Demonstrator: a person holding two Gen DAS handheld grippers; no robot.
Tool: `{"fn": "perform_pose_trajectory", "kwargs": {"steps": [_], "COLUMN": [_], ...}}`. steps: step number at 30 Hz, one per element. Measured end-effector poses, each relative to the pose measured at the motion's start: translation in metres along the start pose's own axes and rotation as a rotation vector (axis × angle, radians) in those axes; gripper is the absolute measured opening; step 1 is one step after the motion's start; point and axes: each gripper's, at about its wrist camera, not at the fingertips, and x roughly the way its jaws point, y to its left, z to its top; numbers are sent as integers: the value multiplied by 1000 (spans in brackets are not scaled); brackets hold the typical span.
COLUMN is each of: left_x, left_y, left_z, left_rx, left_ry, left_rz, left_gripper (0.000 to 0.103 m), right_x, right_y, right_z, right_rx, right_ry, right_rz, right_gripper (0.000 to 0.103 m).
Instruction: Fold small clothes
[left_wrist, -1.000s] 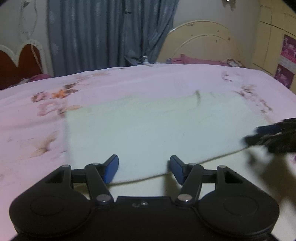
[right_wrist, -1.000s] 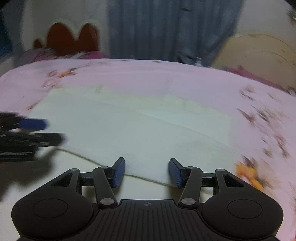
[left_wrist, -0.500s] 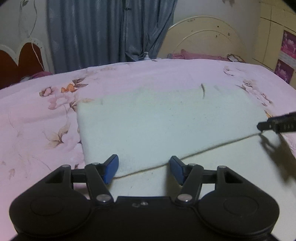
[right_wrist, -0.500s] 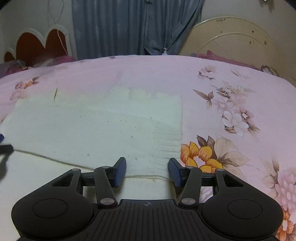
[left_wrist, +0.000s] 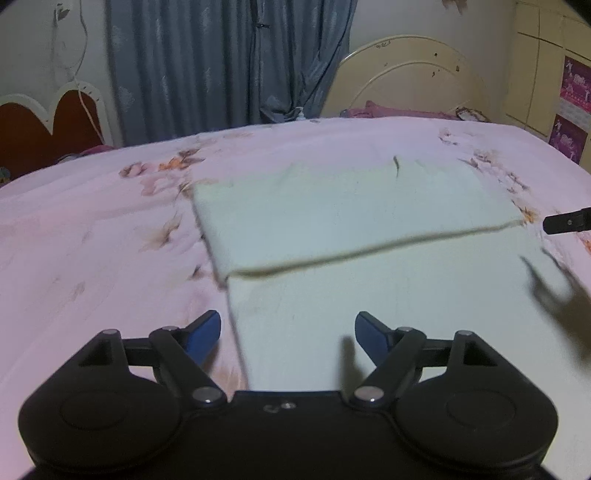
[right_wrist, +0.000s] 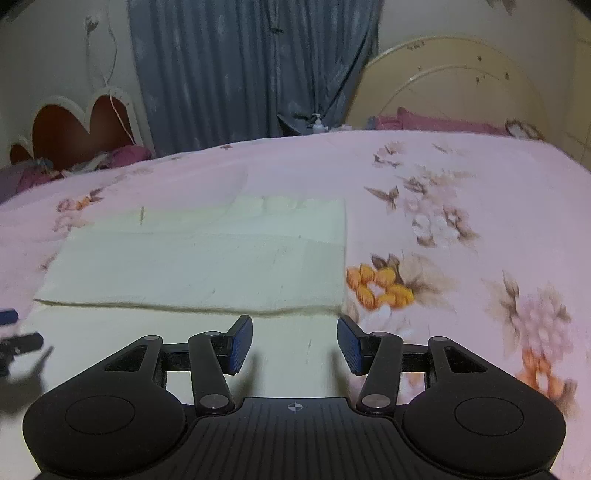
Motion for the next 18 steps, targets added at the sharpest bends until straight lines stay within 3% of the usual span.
{"fn": "perform_pose_trajectory", "kwargs": {"steps": [13,18], "left_x": [-77,-113], "left_y": [-15,-17], "left_z": [-76,-110], "left_rx": [-69,-185], "left_ry": [61,75], "left_rz": [34,-6], "left_gripper": [61,57], "right_x": [-80,-120], "right_y": [-18,-50], "right_z": [-82,-121], "right_rx": [-10,76], "right_ry": [44,70], "right_rz": [100,146], "right_gripper": [51,51]}}
